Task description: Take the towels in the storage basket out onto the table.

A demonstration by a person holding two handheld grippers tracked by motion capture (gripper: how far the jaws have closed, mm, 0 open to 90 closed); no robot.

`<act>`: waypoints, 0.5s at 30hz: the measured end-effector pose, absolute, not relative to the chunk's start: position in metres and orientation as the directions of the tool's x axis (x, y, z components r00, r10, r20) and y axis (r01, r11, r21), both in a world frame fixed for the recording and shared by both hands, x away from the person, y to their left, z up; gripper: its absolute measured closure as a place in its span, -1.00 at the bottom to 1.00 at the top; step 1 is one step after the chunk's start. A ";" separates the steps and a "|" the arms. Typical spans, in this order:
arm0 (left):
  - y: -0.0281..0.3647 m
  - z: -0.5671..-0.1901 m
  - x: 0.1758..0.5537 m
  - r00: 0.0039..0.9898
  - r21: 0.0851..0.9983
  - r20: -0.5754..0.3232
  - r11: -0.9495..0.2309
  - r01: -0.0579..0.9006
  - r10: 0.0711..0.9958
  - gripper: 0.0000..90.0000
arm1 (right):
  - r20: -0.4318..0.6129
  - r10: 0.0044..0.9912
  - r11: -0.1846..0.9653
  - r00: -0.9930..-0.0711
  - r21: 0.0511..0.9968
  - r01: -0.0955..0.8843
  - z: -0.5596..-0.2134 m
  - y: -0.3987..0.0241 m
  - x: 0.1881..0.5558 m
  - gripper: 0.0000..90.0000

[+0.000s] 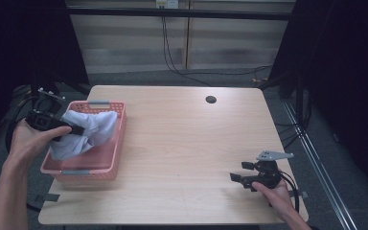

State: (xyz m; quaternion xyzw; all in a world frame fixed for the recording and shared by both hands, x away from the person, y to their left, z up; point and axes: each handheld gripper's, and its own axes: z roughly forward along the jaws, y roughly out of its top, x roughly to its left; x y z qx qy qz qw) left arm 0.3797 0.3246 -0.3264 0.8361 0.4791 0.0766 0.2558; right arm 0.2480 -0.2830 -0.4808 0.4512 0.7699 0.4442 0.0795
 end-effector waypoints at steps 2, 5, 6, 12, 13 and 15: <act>0.325 -0.324 0.379 0.533 0.499 -0.118 -0.414 0.761 0.838 -0.09 | 0.280 0.764 0.197 -0.582 0.757 0.623 -0.481 -0.283 0.248 -0.51; 0.326 -0.320 0.379 0.528 0.503 -0.117 -0.408 0.762 0.841 -0.09 | 0.279 0.763 0.199 -0.583 0.757 0.623 -0.481 -0.283 0.248 -0.51; 0.326 -0.319 0.379 0.529 0.504 -0.116 -0.409 0.760 0.841 -0.10 | 0.278 0.763 0.199 -0.583 0.758 0.622 -0.481 -0.283 0.248 -0.51; 0.324 -0.311 0.377 0.531 0.511 -0.110 -0.411 0.755 0.840 -0.10 | 0.279 0.764 0.198 -0.582 0.756 0.623 -0.481 -0.283 0.248 -0.51; 0.324 -0.309 0.376 0.536 0.511 -0.102 -0.418 0.751 0.838 -0.10 | 0.280 0.765 0.198 -0.580 0.755 0.626 -0.481 -0.283 0.248 -0.52; 0.323 -0.307 0.376 0.536 0.511 -0.104 -0.417 0.751 0.838 -0.10 | 0.280 0.765 0.198 -0.580 0.754 0.626 -0.481 -0.283 0.248 -0.51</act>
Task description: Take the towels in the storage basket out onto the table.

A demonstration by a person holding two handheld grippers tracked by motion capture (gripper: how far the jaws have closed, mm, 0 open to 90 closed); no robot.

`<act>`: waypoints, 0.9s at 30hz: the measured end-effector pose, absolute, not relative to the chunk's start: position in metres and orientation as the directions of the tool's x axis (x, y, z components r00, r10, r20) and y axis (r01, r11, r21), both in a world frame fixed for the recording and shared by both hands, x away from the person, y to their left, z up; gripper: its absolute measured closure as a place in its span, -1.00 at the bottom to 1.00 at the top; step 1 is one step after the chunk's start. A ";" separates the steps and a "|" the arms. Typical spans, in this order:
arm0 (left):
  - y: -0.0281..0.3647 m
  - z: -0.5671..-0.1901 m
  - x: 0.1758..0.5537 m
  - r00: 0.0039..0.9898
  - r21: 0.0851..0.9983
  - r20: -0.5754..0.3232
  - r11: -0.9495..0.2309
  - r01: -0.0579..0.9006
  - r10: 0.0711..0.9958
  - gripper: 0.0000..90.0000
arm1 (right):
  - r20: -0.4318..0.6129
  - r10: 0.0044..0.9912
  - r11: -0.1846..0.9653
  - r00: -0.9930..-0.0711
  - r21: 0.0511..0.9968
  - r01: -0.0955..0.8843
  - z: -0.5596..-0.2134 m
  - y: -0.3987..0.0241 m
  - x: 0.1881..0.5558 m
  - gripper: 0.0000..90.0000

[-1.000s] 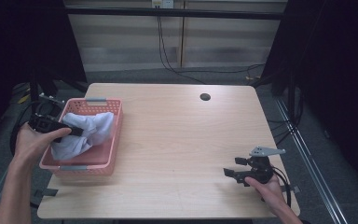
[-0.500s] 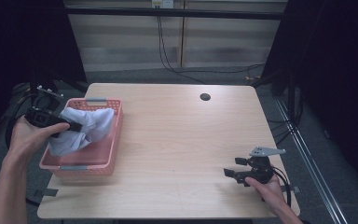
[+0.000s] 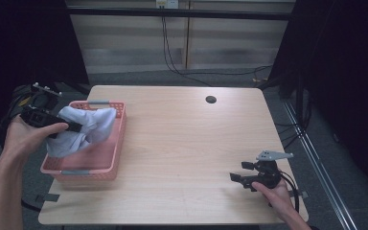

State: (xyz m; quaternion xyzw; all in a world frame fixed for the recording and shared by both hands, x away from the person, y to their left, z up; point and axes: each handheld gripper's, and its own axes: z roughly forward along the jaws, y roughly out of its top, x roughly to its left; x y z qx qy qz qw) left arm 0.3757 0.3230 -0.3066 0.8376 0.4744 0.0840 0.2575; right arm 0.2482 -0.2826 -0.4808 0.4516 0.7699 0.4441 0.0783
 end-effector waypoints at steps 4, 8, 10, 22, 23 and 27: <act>0.321 -0.300 0.375 0.540 0.518 -0.098 -0.420 0.745 0.836 -0.10 | 0.281 0.764 0.198 -0.581 0.755 0.626 -0.481 -0.282 0.248 -0.52; 0.318 -0.294 0.374 0.547 0.525 -0.090 -0.427 0.736 0.832 -0.11 | 0.281 0.764 0.197 -0.580 0.755 0.626 -0.481 -0.282 0.248 -0.52; 0.316 -0.290 0.374 0.547 0.531 -0.088 -0.425 0.733 0.832 -0.11 | 0.279 0.765 0.199 -0.581 0.755 0.625 -0.481 -0.283 0.249 -0.52; 0.307 -0.269 0.375 0.565 0.545 -0.063 -0.446 0.710 0.823 -0.11 | 0.280 0.763 0.199 -0.582 0.755 0.625 -0.481 -0.282 0.248 -0.52; 0.306 -0.268 0.375 0.569 0.545 -0.059 -0.451 0.707 0.820 -0.11 | 0.278 0.763 0.200 -0.583 0.757 0.622 -0.481 -0.282 0.248 -0.52; 0.301 -0.263 0.373 0.570 0.549 -0.047 -0.455 0.701 0.821 -0.11 | 0.277 0.762 0.201 -0.585 0.758 0.621 -0.481 -0.283 0.248 -0.52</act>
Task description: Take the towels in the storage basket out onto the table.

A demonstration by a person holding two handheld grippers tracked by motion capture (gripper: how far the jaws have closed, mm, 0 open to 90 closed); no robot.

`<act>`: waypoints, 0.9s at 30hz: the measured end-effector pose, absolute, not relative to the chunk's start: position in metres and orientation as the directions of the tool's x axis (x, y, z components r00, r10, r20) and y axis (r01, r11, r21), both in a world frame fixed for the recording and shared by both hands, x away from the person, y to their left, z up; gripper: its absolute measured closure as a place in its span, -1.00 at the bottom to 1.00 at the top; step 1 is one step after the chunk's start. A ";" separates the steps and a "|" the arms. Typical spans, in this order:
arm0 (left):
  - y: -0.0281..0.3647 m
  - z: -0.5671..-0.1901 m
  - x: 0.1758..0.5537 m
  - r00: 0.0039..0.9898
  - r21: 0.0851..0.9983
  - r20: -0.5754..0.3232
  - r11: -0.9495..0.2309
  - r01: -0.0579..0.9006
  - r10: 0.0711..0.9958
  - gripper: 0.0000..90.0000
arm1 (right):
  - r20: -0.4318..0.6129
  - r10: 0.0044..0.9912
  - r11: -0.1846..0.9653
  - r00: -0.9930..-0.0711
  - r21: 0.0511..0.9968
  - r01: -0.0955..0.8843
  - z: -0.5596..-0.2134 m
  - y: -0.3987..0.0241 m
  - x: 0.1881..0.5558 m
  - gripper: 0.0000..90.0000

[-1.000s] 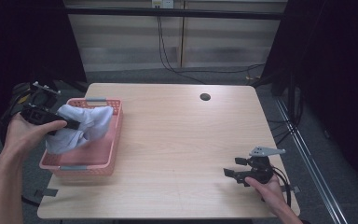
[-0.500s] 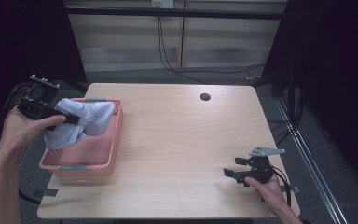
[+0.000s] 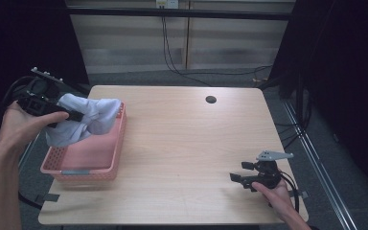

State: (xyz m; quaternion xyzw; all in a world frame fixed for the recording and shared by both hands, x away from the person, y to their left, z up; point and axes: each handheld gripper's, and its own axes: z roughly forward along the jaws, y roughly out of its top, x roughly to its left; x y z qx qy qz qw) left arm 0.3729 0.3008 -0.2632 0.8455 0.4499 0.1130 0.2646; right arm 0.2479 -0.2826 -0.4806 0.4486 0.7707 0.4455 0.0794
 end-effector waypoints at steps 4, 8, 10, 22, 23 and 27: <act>0.297 -0.259 0.373 0.585 0.559 -0.049 -0.463 0.688 0.810 -0.11 | 0.276 0.762 0.201 -0.585 0.759 0.620 -0.481 -0.283 0.248 -0.52; 0.289 -0.252 0.372 0.608 0.574 -0.055 -0.473 0.668 0.792 -0.11 | 0.276 0.767 0.198 -0.579 0.756 0.623 -0.481 -0.283 0.248 -0.53; 0.282 -0.247 0.372 0.611 0.591 -0.040 -0.474 0.653 0.791 -0.11 | 0.269 0.768 0.206 -0.582 0.756 0.621 -0.481 -0.283 0.249 -0.53; 0.239 -0.253 0.378 0.675 0.598 -0.062 -0.514 0.615 0.735 -0.11 | 0.274 0.766 0.200 -0.581 0.758 0.621 -0.480 -0.284 0.248 -0.53; 0.236 -0.254 0.378 0.683 0.599 -0.071 -0.516 0.612 0.727 -0.11 | 0.275 0.766 0.199 -0.581 0.758 0.622 -0.481 -0.284 0.248 -0.53; 0.219 -0.258 0.381 0.712 0.598 -0.071 -0.542 0.591 0.699 -0.11 | 0.276 0.764 0.201 -0.584 0.757 0.621 -0.481 -0.283 0.249 -0.53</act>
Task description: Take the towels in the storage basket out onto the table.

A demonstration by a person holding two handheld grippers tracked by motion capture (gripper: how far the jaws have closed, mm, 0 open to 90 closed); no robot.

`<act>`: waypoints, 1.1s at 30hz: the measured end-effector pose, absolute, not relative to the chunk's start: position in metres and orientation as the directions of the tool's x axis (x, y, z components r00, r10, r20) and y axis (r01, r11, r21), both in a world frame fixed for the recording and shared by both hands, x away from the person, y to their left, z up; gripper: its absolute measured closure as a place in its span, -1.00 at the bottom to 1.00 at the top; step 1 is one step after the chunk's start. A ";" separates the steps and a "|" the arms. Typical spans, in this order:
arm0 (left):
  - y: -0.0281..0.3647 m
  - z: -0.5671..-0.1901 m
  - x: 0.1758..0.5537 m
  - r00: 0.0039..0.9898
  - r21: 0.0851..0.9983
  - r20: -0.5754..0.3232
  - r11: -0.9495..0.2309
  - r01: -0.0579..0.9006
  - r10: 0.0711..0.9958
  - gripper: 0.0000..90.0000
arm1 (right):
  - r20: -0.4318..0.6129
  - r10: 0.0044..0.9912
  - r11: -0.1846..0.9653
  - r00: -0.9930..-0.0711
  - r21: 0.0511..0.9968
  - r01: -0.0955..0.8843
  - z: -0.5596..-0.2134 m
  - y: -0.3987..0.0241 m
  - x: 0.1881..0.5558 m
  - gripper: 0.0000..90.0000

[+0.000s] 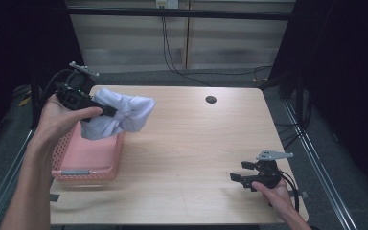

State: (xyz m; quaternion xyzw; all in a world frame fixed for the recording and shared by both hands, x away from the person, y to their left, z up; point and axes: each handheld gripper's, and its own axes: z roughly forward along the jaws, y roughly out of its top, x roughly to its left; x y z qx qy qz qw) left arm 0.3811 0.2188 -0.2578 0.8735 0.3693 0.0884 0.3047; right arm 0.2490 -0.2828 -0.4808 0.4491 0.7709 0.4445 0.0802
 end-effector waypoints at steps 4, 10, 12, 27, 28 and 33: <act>0.203 -0.261 0.385 0.728 0.589 -0.067 -0.562 0.581 0.683 -0.12 | 0.275 0.764 0.202 -0.583 0.757 0.622 -0.481 -0.283 0.249 -0.53; 0.186 -0.267 0.386 0.751 0.591 -0.085 -0.573 0.568 0.655 -0.12 | 0.275 0.765 0.201 -0.583 0.757 0.621 -0.481 -0.284 0.248 -0.53; 0.177 -0.270 0.386 0.760 0.588 -0.083 -0.585 0.559 0.644 -0.12 | 0.275 0.765 0.201 -0.583 0.757 0.621 -0.481 -0.283 0.249 -0.53; 0.111 -0.314 0.380 0.812 0.588 -0.112 -0.620 0.519 0.573 -0.14 | 0.271 0.763 0.202 -0.587 0.762 0.615 -0.480 -0.285 0.248 -0.53; 0.107 -0.318 0.378 0.817 0.588 -0.117 -0.624 0.515 0.565 -0.14 | 0.270 0.764 0.203 -0.586 0.761 0.616 -0.480 -0.285 0.248 -0.53; 0.088 -0.335 0.374 0.835 0.581 -0.134 -0.640 0.502 0.534 -0.14 | 0.274 0.764 0.199 -0.585 0.762 0.616 -0.480 -0.285 0.248 -0.53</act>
